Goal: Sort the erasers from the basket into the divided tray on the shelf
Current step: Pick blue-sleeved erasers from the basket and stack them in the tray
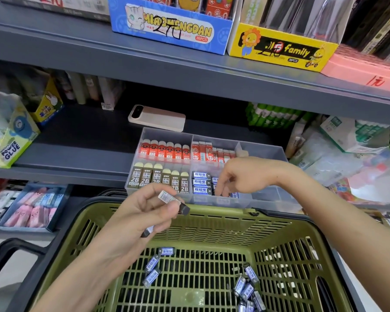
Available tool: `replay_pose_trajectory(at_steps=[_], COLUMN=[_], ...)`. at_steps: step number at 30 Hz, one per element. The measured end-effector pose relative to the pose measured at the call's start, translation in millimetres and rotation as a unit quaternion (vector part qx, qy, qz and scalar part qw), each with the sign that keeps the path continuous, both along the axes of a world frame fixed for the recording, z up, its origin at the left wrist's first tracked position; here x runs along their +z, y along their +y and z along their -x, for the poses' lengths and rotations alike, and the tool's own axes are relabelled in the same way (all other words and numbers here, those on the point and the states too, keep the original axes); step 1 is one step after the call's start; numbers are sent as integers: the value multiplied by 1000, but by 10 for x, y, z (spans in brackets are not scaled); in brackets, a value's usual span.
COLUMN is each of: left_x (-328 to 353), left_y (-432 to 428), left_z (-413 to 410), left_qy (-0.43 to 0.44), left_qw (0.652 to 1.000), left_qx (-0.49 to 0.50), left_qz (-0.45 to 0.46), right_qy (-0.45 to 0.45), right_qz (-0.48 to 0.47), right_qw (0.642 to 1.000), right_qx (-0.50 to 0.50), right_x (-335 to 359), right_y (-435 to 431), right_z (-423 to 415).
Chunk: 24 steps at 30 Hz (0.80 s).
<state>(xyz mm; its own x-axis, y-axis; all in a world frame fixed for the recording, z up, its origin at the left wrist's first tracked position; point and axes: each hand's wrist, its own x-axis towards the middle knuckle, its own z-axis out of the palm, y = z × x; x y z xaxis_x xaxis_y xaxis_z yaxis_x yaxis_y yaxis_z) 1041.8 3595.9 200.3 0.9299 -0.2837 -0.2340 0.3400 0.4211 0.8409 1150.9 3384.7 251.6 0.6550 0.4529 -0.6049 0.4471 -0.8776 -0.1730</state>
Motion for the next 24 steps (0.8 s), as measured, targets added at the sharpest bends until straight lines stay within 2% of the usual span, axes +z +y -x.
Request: replay_pose_trajectory(at_steps=[2, 4, 6, 8, 9, 13, 16, 18, 19, 21, 22, 23, 24], left_x=[-26, -32, -40, -49, -56, -70, -63, -58, -48, -30, -36, -58, -83], left_y=[17, 18, 4, -16, -29, -76, -103, -113, -120, -128, -122, -105, -73], left_z=[-9, -13, -18, -13, -11, 29, 70, 88, 94, 98, 93, 80, 69], left_qy=[-23, -45, -59, -70, -75, -95, -119, -119, -117, -109, -98, -83, -73], left_qw=[999, 998, 995, 993, 992, 992, 990, 988, 987, 988, 990, 992, 994], left_qx=[10, 33, 58, 80, 84, 70, 24, -15, -33, -64, -71, -71, -75], left_qz=[-28, -43, -47, -49, -52, -44, -73, -98, -100, -87, -76, -59, -37], right_qy=[-48, -84, -46, -10, -13, -133, -156, -120, -73, 41, 64, 51, 7], right_qz=[-56, -197, -351, -425, -440, -480, -523, -543, -564, -623, -645, -652, -641], right_qw=[997, 975, 932, 900, 892, 859, 828, 820, 808, 756, 728, 711, 710], right_qx=[-24, -60, -81, -91, -100, -117, -125, -137, -153, -195, -223, -258, -291], right_x=[16, 57, 118, 109, 73, -77, -100, -134, -146, -145, -143, -136, -120], right_y=[-13, -5, 48, 138, 189, 351, 366, 368, 373, 355, 313, 248, 166], right_z=[69, 215, 449, 684, 777, 941, 957, 969, 970, 934, 880, 799, 698])
